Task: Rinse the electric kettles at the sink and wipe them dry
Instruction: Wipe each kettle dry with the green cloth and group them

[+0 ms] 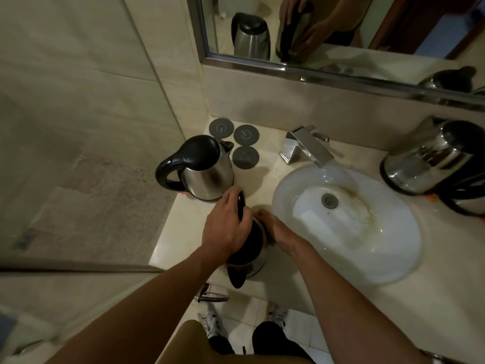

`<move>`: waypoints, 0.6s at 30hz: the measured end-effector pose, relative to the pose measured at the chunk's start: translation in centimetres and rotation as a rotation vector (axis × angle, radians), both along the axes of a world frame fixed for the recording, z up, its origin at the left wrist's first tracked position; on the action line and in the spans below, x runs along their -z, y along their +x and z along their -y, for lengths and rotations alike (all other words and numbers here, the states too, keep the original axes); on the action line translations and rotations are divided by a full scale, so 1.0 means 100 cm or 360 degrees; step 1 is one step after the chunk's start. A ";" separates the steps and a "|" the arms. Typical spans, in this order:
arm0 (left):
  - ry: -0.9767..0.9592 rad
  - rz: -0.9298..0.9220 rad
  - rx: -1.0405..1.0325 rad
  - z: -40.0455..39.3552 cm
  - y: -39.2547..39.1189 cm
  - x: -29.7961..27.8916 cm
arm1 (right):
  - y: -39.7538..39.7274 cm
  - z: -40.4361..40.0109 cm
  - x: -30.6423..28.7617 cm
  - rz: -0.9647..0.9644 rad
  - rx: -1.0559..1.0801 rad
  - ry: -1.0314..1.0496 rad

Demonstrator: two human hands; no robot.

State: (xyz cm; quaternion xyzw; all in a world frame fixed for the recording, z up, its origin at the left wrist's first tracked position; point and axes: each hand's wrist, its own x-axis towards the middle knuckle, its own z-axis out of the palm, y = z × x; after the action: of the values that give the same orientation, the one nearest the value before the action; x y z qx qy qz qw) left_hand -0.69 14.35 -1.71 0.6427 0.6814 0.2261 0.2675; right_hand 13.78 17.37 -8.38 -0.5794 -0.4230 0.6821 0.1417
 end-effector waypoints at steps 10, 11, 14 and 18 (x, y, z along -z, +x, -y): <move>0.0025 0.0015 0.0003 -0.001 -0.001 -0.001 | -0.009 0.094 -0.001 -0.0184 0.0806 0.0023; 0.0032 0.0012 0.0012 -0.001 -0.001 -0.001 | -0.014 0.103 0.002 -0.0196 0.0884 0.0045; 0.0045 -0.0011 0.0047 -0.001 -0.001 -0.001 | -0.028 0.118 0.001 -0.0314 0.1053 0.0110; 0.0035 -0.0041 0.0108 -0.002 -0.003 0.001 | -0.036 0.114 -0.011 -0.0360 0.1149 0.0303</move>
State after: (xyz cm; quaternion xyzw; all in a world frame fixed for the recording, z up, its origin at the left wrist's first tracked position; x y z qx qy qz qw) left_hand -1.02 14.53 -1.80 0.6712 0.6600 0.2162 0.2592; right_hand 10.13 5.95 -7.27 -0.5964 -0.2349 0.6057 0.4714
